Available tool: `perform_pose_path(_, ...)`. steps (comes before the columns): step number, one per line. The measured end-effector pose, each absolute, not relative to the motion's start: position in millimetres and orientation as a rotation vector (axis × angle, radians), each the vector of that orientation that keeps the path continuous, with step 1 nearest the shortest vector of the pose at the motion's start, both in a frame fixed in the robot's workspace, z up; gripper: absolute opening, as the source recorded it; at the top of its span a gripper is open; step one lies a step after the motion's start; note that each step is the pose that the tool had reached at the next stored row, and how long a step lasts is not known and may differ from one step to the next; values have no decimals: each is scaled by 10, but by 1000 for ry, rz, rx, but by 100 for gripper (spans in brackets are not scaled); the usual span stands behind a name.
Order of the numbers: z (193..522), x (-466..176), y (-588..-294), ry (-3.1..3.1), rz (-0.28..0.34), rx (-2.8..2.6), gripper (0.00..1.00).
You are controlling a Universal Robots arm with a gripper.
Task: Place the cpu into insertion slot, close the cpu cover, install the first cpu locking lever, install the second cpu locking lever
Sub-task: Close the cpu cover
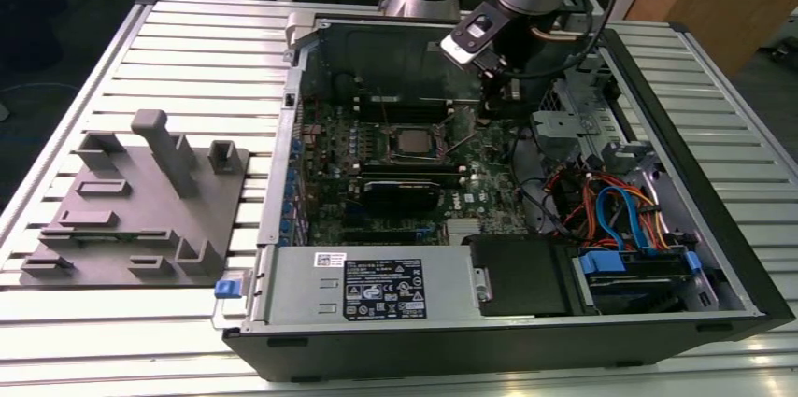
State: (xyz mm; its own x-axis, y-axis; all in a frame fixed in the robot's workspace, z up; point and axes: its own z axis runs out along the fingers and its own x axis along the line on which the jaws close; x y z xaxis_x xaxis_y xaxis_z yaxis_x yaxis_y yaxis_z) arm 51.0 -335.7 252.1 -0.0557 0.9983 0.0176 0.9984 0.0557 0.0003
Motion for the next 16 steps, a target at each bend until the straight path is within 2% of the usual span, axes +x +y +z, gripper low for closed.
perform_pose_path(16, 2474, 417, -3357, -2257, -14, -2161, 10)
